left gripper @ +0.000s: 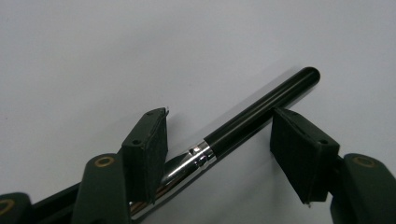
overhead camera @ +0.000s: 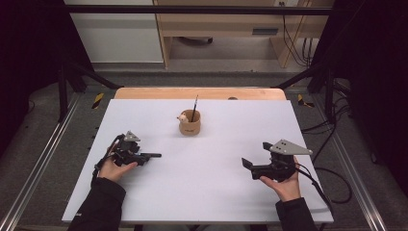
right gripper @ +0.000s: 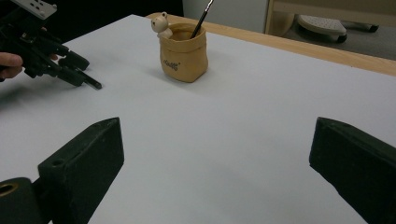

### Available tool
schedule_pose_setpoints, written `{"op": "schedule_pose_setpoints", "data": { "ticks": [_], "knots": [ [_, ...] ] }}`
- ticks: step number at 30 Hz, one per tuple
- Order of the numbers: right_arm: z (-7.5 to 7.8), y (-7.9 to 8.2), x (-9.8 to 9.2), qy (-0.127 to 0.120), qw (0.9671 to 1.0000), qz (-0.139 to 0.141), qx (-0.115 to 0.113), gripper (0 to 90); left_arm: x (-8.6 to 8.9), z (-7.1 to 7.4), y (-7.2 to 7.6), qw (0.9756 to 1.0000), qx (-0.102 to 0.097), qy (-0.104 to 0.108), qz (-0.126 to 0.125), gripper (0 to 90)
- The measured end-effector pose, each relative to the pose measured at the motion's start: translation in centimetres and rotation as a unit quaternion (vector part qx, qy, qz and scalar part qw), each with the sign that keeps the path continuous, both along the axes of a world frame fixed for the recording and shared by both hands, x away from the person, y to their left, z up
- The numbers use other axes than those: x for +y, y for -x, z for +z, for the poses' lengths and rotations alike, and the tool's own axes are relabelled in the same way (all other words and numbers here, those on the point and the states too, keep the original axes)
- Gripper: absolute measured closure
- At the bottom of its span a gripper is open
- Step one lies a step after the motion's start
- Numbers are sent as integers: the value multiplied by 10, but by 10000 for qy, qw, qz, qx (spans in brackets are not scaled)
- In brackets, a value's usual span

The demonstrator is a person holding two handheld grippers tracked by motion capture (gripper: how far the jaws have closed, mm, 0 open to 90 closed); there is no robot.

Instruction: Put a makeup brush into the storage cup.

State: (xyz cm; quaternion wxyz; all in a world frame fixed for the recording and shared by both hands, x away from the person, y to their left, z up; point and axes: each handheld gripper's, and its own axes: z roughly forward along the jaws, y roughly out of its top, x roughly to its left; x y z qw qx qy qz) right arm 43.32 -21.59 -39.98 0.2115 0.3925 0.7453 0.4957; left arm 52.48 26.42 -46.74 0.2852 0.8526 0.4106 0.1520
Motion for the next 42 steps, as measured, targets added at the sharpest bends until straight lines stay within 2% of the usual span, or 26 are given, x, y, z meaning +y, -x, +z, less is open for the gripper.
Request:
{"op": "schedule_pose_setpoints", "data": {
  "ticks": [18, 23, 36, 42],
  "knots": [
    [-2, -1, 2, 35, 10000, 24, 16, 37, -1, 4, 4, 9999, 134, -85, -34, 509],
    [-2, -1, 2, 37, 10000, 37, 26, 37, -2, 4, 5, 9999, 145, -49, -4, 546],
    [-2, -1, 1, 37, 10000, 42, 23, 38, -1, 8, 8, 9993, 347, -118, -94, 649],
    [-2, -1, 1, 38, 10000, 40, 24, 38, -1, 9, 8, 9992, 365, -146, -99, 686]
  ]
}}
